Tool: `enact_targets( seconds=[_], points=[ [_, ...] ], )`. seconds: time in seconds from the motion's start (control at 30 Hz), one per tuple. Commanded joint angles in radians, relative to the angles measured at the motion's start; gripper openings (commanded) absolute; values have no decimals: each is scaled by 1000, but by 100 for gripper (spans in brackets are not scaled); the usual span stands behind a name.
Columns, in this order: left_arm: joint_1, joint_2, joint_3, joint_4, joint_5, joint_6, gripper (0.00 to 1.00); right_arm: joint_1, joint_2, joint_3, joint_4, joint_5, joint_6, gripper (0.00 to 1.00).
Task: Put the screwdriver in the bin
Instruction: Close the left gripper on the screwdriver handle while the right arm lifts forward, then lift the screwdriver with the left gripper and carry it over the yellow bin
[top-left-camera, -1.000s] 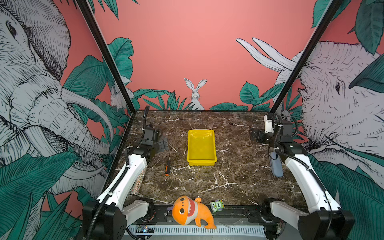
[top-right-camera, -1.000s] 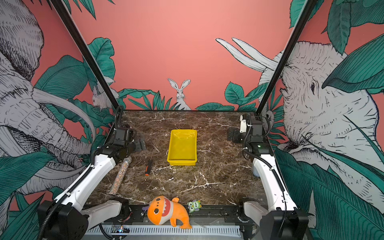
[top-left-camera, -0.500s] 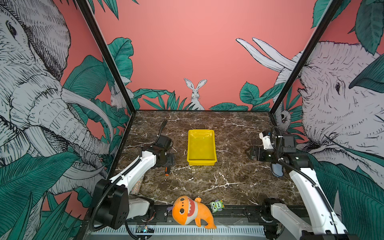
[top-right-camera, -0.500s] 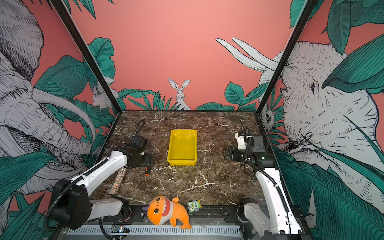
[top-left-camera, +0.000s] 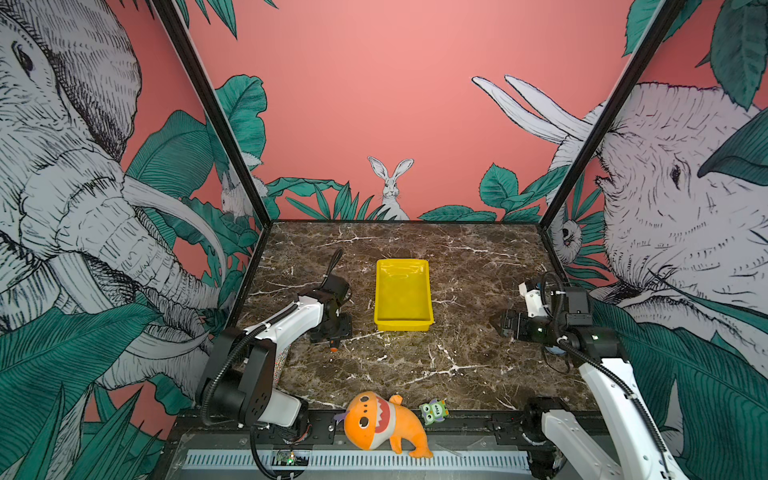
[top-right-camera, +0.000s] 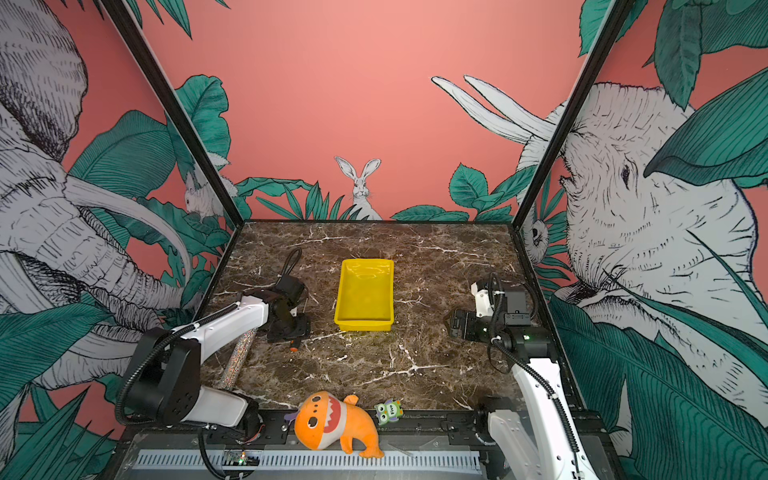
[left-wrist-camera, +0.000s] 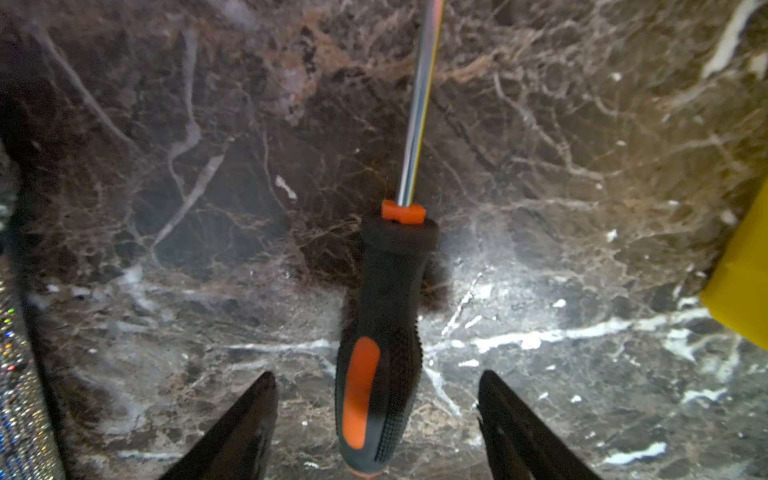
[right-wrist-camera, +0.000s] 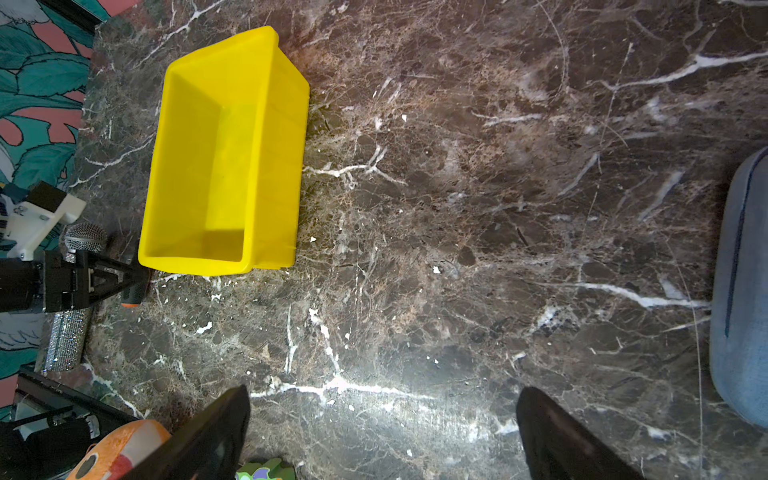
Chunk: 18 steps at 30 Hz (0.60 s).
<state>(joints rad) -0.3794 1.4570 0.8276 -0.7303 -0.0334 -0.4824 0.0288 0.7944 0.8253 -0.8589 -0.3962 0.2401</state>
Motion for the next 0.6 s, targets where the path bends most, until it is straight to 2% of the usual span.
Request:
enact_targets(
  seconds=[0.0, 0.13, 0.37, 0.5, 0.57],
  points=[
    [-4, 21, -4, 17, 0, -3, 76, -4, -22, -12, 12, 19, 14, 100],
    [-4, 50, 2, 21, -24, 11, 73, -5, -36, -9, 8, 40, 18, 100],
    [-5, 68, -10, 26, -35, 3, 57, -5, -44, -10, 5, 53, 22, 100],
    [-7, 68, -15, 23, -41, 2, 42, -4, -49, -11, 4, 57, 22, 99],
    [-7, 64, -19, 21, -44, 2, 21, -4, -49, -10, 4, 59, 23, 100]
  ],
)
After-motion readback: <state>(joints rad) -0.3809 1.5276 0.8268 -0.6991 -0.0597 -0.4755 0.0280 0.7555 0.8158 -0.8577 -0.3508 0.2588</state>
